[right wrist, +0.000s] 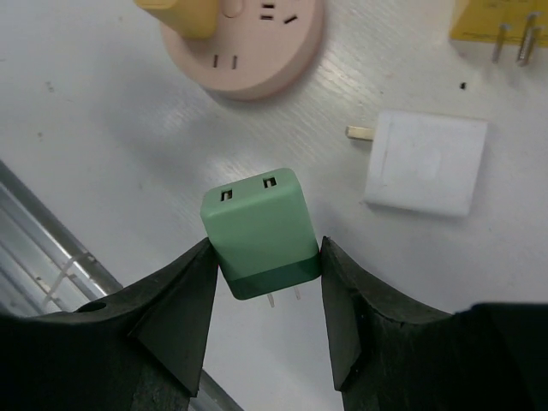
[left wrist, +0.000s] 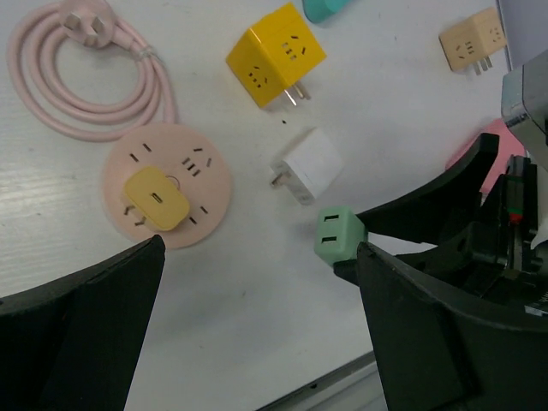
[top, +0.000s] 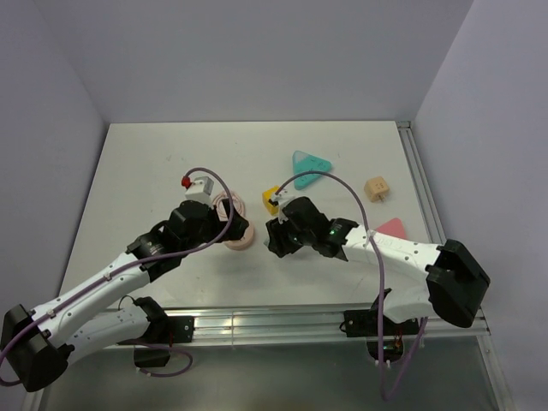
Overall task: Insert the plug
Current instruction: Pick up the plug from the center of the board.
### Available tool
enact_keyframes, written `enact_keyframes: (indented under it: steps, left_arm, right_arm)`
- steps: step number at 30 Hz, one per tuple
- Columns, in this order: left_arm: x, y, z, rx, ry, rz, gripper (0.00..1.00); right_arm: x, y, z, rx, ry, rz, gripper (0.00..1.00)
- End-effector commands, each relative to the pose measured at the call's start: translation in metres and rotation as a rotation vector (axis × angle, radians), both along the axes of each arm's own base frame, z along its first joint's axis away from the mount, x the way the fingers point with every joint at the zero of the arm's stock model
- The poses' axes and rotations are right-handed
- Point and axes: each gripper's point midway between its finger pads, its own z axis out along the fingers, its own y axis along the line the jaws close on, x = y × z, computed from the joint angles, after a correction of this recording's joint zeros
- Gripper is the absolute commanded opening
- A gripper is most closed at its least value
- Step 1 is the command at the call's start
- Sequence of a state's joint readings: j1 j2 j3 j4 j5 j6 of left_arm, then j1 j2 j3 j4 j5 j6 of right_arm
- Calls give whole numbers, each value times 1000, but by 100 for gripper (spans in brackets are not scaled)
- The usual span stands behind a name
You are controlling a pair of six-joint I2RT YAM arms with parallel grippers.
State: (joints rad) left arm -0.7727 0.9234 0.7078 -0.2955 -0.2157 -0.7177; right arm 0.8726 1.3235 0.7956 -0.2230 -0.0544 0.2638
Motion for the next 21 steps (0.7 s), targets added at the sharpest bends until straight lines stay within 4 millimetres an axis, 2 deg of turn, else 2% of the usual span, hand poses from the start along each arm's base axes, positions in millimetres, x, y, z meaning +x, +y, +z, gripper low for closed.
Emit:
enact_keyframes:
  steps: [1, 3, 9, 14, 21]
  left_arm:
    - [-3, -25, 39, -151, -4, -66, 99]
    - [-7, -29, 42, -179, 42, -68, 99]
    - [-12, -39, 53, -242, 151, -58, 100]
    - [-18, -52, 52, -302, 203, -108, 98]
    - [-22, -60, 43, -338, 305, -174, 93]
  right_arm:
    - [-8, 23, 30, 181, -72, 94, 47]
    - [-11, 33, 50, 282, -122, 136, 47]
    - [-13, 34, 76, 398, -231, 156, 47]
    - [-8, 31, 98, 432, -316, 152, 47]
    - [-7, 27, 113, 452, -394, 162, 46]
